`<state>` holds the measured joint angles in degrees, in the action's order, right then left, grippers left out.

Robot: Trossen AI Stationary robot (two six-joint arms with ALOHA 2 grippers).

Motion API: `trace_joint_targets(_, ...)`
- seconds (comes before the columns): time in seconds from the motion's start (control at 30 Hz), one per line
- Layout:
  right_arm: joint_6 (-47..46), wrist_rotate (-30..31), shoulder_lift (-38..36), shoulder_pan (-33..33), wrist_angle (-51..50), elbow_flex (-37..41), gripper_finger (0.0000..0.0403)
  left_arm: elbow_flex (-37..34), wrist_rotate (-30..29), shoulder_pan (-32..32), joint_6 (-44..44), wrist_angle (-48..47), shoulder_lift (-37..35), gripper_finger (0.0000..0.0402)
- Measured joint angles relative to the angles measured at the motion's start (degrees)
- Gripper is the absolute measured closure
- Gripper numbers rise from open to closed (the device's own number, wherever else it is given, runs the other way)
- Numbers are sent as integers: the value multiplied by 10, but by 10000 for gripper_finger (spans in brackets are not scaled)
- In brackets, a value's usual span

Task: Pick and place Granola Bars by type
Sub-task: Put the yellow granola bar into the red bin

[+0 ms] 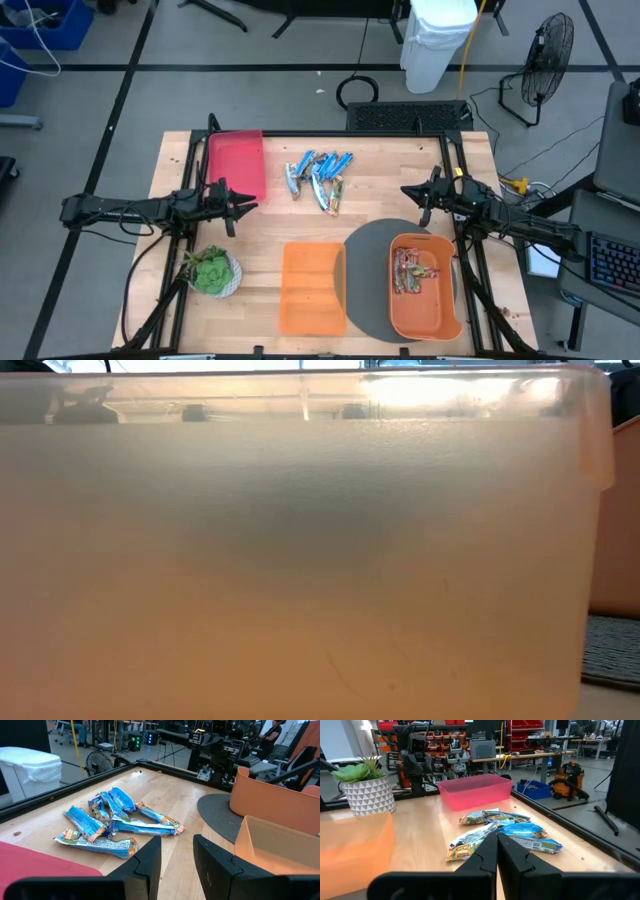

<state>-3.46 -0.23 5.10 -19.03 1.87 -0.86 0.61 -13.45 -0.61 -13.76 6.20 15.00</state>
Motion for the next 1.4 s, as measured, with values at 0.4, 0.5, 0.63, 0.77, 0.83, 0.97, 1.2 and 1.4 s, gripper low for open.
trace_joint_targets(0.4,-4,0,0,0,0,0,403,0,0,0,0,0,0,284)
trace_joint_targets(0.5,-4,1,0,0,0,0,403,0,0,0,0,0,0,284)
trace_joint_targets(0.63,-4,1,0,0,0,0,403,0,0,0,0,0,0,284)
trace_joint_targets(0.77,-4,1,0,0,0,0,403,0,0,0,0,0,0,284)
trace_joint_targets(0.83,-4,1,0,0,0,0,403,0,0,0,0,0,0,284)
trace_joint_targets(0.97,-3,1,0,0,0,0,403,0,0,0,-5,7,0,284)
trace_joint_targets(1.2,-4,1,0,0,0,0,403,0,0,0,-3,56,0,284)
trace_joint_targets(1.4,-4,1,0,0,0,0,403,0,-14,0,17,54,0,284)
